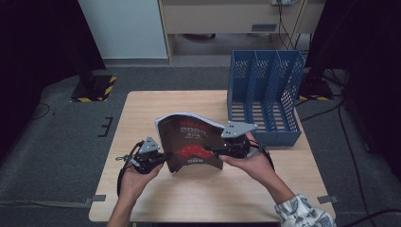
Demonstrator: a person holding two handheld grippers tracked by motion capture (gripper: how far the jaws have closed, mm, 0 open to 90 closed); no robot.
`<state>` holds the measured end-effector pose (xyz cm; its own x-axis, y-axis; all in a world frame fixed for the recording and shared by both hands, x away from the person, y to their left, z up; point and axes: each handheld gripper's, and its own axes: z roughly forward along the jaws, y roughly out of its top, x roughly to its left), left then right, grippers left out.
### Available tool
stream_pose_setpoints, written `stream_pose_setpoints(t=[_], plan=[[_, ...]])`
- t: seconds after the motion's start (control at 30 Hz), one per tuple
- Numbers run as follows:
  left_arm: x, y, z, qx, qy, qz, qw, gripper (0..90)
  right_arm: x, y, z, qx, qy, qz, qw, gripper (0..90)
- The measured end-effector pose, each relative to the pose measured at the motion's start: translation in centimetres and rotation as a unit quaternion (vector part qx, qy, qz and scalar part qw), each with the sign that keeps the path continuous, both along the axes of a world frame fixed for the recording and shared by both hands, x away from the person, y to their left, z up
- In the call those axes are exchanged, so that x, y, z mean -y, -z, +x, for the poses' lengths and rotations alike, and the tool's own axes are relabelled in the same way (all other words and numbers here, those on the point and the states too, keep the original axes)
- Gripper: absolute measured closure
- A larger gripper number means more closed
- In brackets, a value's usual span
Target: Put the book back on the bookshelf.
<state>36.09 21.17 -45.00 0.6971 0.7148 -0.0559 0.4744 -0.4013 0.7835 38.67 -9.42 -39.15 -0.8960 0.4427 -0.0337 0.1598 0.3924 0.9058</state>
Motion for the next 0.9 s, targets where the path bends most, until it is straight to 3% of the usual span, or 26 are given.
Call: stream_pose_setpoints(t=[0.2,0.37,0.9], plan=[[0.0,0.0,0.0,0.001,0.000,-0.002,1.0000,87.0,-0.2,-1.5,0.0,0.011,-0.008,-0.006,0.9999,53.5],[-0.1,0.1,0.0,0.001,0.001,-0.003,1.0000,86.9,-0.1,-2.3,0.2,0.010,-0.016,-0.008,0.9998,58.3],[0.0,0.1,0.0,0.002,0.002,-0.004,1.0000,86.9,-0.1,-2.9,0.8,0.014,-0.028,-0.007,0.9995,71.4]])
